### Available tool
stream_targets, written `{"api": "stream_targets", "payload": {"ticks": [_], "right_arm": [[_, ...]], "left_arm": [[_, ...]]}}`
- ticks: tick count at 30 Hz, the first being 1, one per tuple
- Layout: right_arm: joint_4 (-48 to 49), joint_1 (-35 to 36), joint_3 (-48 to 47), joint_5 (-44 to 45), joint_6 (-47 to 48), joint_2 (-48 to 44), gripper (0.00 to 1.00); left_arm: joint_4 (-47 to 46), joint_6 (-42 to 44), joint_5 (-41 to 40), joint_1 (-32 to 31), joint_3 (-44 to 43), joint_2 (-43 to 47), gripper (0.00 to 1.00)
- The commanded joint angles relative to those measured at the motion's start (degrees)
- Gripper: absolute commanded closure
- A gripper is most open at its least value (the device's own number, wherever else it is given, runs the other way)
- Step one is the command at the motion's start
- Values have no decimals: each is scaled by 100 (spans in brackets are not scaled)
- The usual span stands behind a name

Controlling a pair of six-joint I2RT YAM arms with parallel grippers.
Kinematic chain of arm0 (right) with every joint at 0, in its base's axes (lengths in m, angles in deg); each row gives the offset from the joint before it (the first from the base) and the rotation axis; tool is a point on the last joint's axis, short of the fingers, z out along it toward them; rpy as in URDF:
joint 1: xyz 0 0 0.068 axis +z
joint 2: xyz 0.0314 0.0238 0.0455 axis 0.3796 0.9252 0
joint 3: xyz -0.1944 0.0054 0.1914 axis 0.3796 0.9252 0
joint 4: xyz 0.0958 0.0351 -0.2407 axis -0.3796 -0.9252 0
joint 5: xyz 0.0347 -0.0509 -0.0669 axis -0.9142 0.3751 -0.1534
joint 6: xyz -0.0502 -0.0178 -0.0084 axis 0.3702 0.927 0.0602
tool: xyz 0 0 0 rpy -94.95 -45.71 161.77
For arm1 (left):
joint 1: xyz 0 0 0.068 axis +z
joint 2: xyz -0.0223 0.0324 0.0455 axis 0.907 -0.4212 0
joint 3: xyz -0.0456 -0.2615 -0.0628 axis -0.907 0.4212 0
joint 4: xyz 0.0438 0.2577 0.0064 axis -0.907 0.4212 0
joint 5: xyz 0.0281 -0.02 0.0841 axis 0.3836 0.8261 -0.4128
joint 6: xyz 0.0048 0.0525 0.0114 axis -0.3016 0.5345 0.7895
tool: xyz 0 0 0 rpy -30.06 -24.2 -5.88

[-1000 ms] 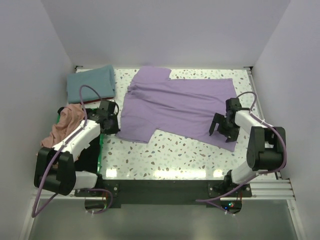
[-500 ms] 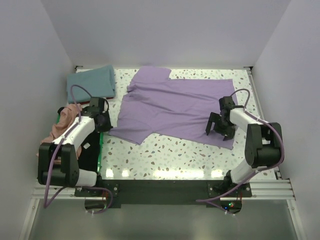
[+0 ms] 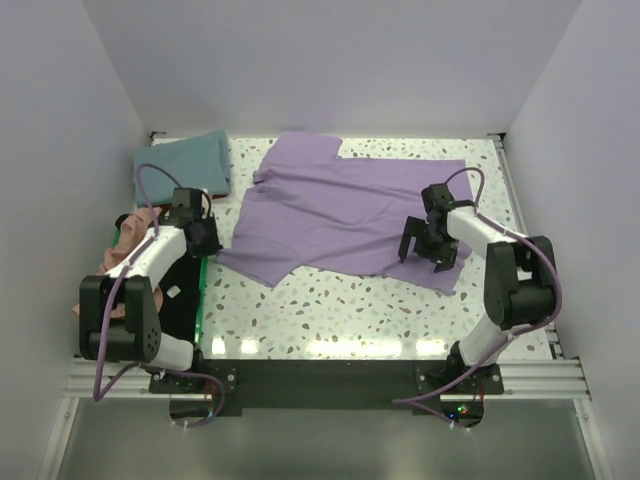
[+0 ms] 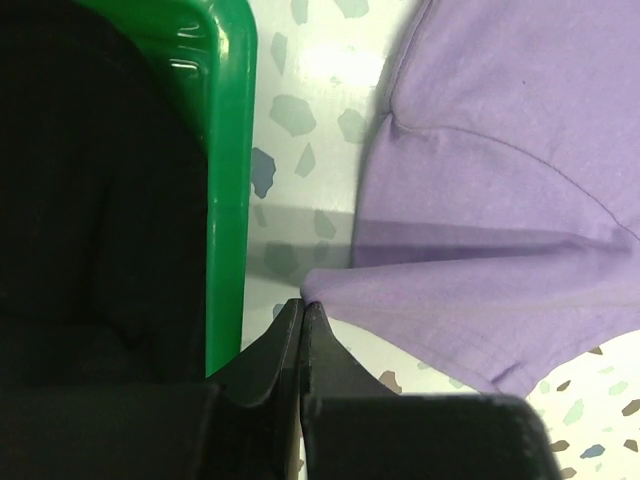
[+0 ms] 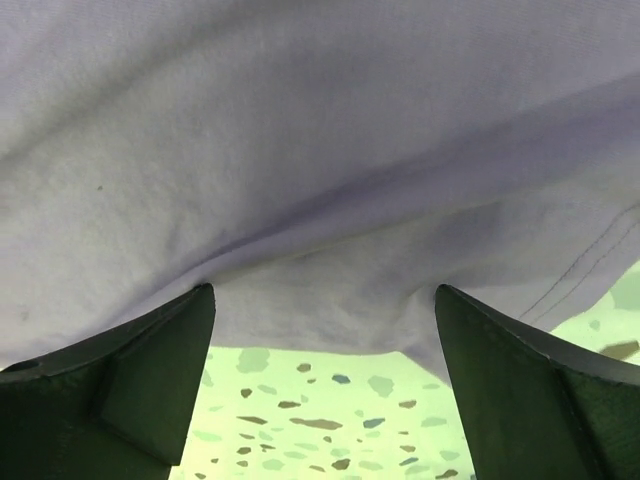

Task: Fold and stack the t-shirts
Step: Flatten the tshirt out

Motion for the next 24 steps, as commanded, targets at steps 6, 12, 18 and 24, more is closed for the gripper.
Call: {"api": "stream_targets", "payload": {"ticks": [6,12,18,24], "right_arm": [[-779,-784,55,541,-318,-1564,3],[-1113,-1443,485,587,-310,-1548,12],[-1078,-1647,1013,490,-520,-1319,29],[-1131,-1664,1233,815,-687,-1345,40]], "left_arm": [[-508,333,169,60,-245,-161,100],[-755,315,274,244,-148,-266,100],[-887,350,450,464,-87,-310,100],[-975,350,626,579,-16,-275,100]]}}
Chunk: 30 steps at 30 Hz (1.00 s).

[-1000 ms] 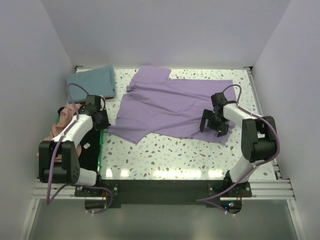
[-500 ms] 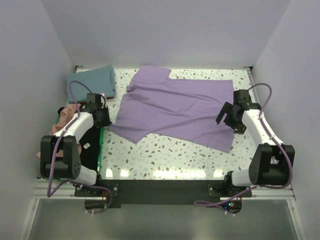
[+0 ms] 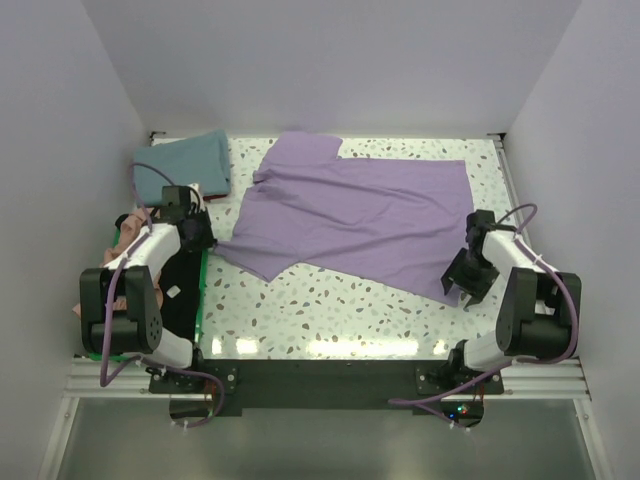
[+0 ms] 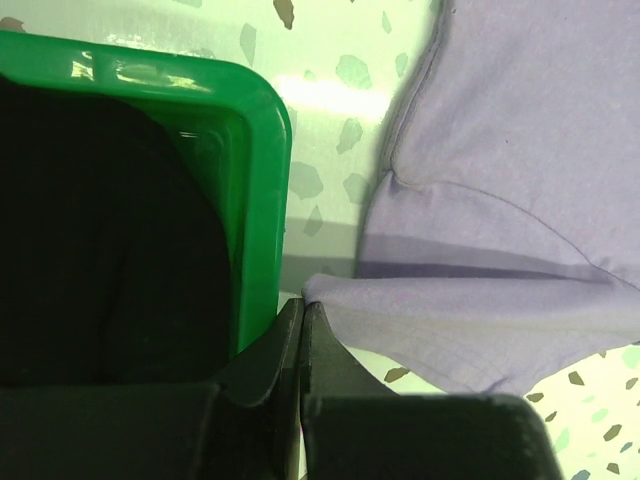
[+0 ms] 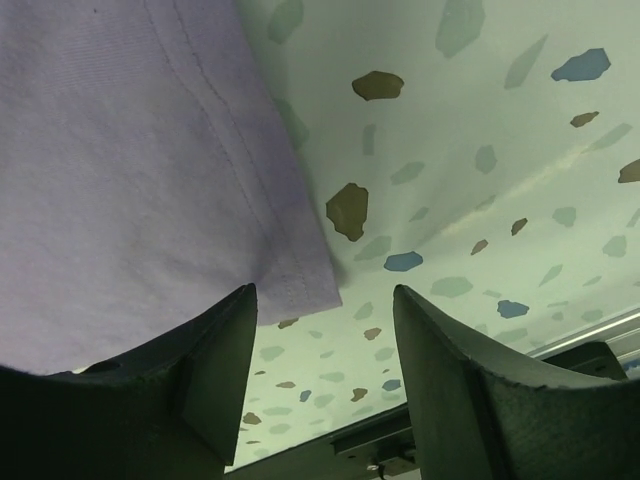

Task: Fold and stack the t-shirts
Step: Flatten the tshirt out

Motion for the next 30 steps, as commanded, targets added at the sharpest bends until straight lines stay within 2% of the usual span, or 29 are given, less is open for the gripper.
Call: {"api": "stream_targets", "payload": {"ticks": [1,9,22,30], "right_arm": [[-115,-21,42,280,-196,-119,40],[-36,-12,279,262,-275,-339,48],[772,-12,789,-142,-521,-198,63],[1159,-12,851,-177,-574,39,79]], "left_arm": [[-350,164,156,120,23,33,100],[-367,147,200,128,32,-2,100],[-385,156,226,128,58,-37,100],[-403,156,235,128,67,-37,100]]}}
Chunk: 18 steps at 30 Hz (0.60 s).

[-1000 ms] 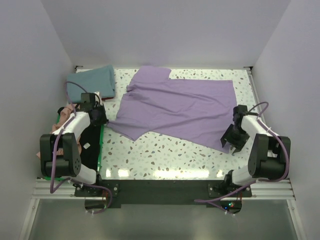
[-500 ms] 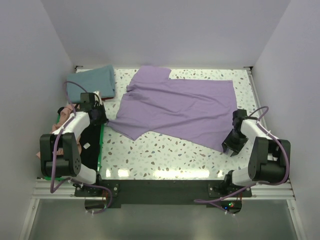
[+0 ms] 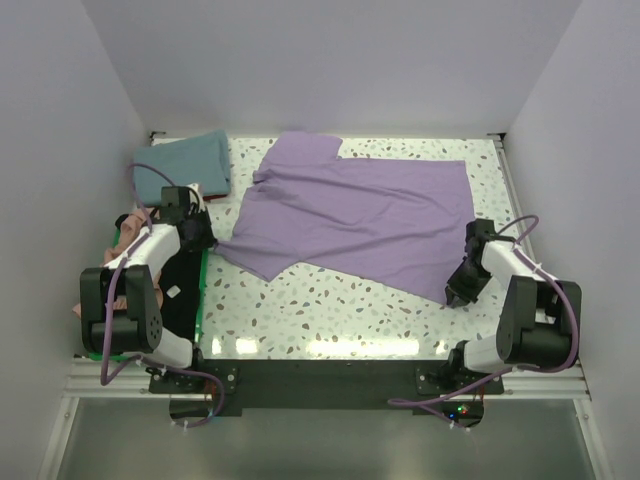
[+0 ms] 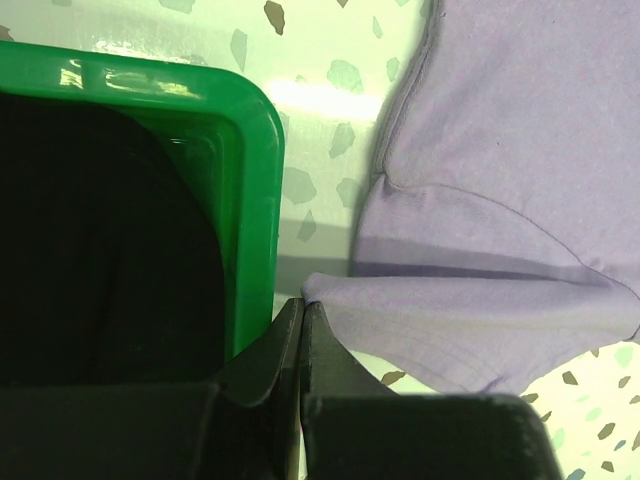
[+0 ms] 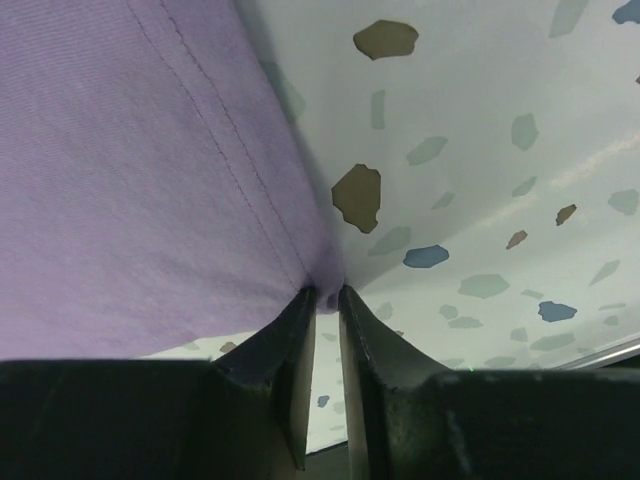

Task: Fold and stack the t-shirts
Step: Flatten the tshirt out

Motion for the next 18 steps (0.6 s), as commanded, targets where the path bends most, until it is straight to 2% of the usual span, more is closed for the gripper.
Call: {"api": "stream_targets", "payload": {"ticks": [1,4,5,18], "right_arm": [[753,3,263,31,-200,312,80],[683,3,140,22,-139,304,93],[613,3,87,13,-78,252,100],[-1601,12,-1029,-110,661,-600,100]], "left_arm": [[-256,156,87,78,12,-27,100],[-265,156,148,78,12,-18,100],[-274,147,174,78,12,0,100],[499,-477,825,78,-172,1054,100]]}}
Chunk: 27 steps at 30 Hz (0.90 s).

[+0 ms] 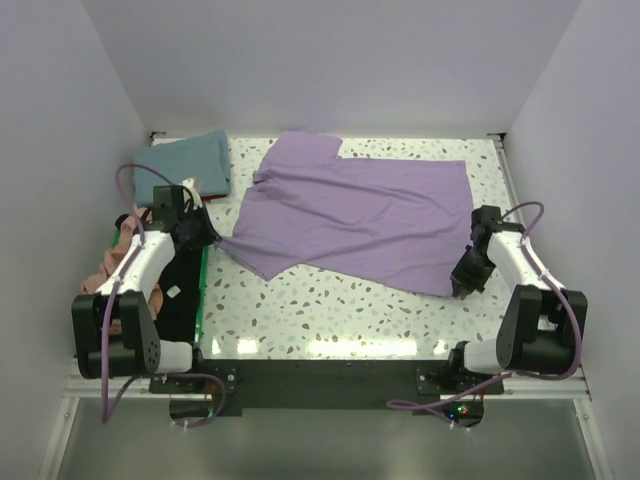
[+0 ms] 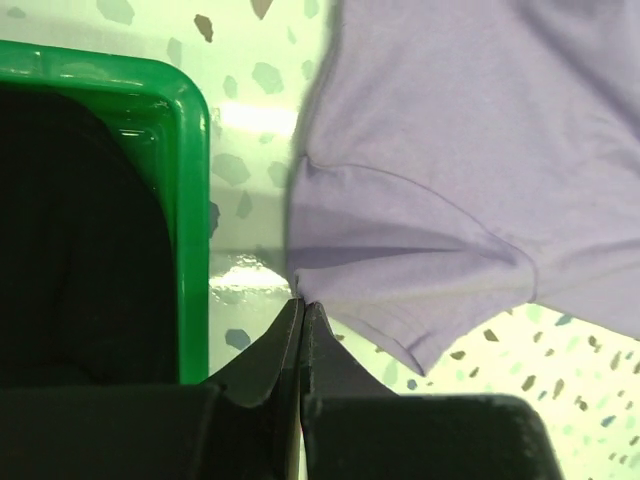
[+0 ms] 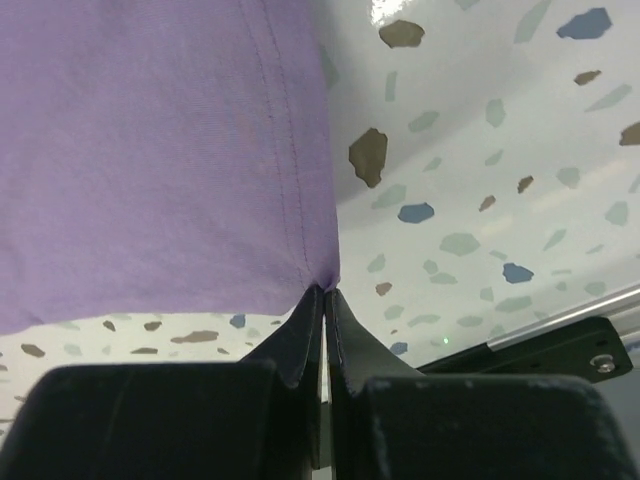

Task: Fold and stack the t-shirts
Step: Flatten the tshirt out

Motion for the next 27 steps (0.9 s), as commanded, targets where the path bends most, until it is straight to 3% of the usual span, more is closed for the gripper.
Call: {"api": "stream_targets", "payload": {"ticks": [1,9,21,27], "right_arm": [[-855,10,-275,-1,305,-503,100],[-1637,10,-521,-132,446,-1145,100],[-2244,19,-644,-256,472,-1751,100],[-2376,54,-697,-256,437,-1866,100]], "left_arm": [[385,-278,237,74,-170,542,100],[966,-770,509,56,304,1554,100],[2934,-1183,386,56,208,3477,100],[3630,-1377,430,56,287,4032,100]]}}
